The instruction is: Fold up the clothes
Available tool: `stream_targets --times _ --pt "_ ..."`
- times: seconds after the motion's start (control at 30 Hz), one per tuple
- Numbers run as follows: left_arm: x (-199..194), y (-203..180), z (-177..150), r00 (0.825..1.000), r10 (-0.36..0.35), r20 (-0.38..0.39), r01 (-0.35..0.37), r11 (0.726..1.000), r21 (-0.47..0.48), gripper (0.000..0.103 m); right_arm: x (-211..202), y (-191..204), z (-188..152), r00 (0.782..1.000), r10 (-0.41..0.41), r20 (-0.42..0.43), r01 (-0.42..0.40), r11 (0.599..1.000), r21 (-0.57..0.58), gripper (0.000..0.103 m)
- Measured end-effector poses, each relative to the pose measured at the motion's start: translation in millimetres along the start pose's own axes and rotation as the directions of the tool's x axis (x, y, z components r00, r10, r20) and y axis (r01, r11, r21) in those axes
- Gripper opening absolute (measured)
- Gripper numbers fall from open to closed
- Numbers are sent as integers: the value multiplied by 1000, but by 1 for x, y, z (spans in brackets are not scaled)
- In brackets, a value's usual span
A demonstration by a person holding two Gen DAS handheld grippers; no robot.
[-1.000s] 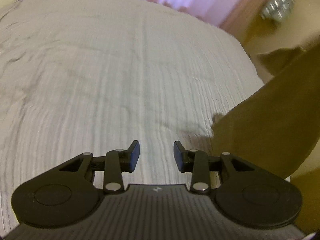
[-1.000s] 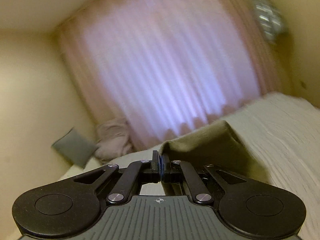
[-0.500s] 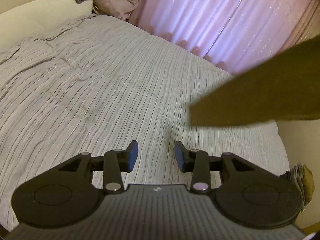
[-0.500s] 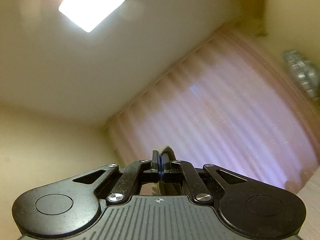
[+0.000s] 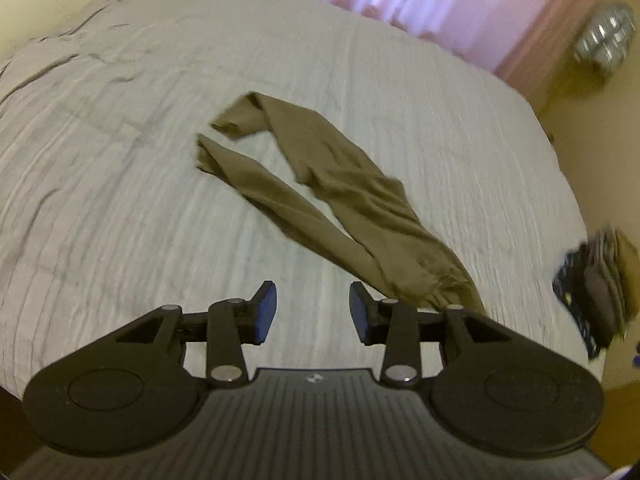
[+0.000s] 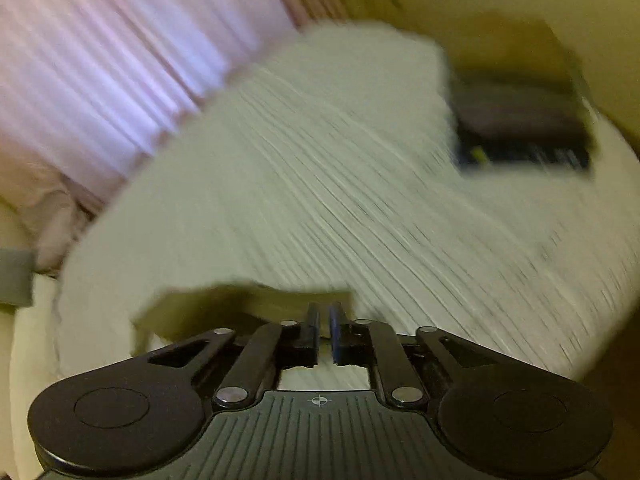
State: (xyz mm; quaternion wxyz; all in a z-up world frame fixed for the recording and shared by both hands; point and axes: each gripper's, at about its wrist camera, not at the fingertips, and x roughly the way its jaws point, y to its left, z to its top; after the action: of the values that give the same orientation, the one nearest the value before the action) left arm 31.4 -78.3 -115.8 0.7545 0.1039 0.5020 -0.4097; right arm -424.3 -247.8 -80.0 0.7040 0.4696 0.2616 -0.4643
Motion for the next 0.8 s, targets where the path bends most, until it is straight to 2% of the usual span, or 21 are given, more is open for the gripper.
stream_targets --times 0.03,0.07,0.13,0.23,0.33,0.43,0.53,0.63,0.8 --pt "2 -13 -5 1000 1 -6 0 1000 20 34 4 -16 -1 1000 -4 -11 4 1000 13 57" --pt "4 -23 -9 1000 3 -11 -2 999 32 34 9 -29 0 1000 -1 -13 1 1000 13 67" --pt "5 -46 -22 1000 -7 -29 8 999 43 34 15 -54 16 1000 13 -23 -14 1000 -18 67" --pt "2 -71 -45 999 -13 -52 15 999 45 36 55 -47 39 998 33 -53 -37 996 -76 67" --pt "-4 -83 -65 997 -4 -79 7 999 34 36 70 -33 30 996 27 -82 -40 986 -162 67" --pt "-10 -79 -74 997 28 -75 -27 999 25 36 101 -28 23 992 29 -125 -57 973 -223 67" --pt "-11 -67 -73 996 62 -59 -62 998 0 36 117 -29 9 980 90 -177 -125 972 -199 67" --pt "-12 -55 -73 994 96 -44 -97 995 -25 36 127 -28 -2 963 155 -223 -186 974 -127 67" --pt "-12 -35 -65 992 120 -28 -122 991 -53 36 142 -20 -8 930 265 -255 -278 960 -17 67"
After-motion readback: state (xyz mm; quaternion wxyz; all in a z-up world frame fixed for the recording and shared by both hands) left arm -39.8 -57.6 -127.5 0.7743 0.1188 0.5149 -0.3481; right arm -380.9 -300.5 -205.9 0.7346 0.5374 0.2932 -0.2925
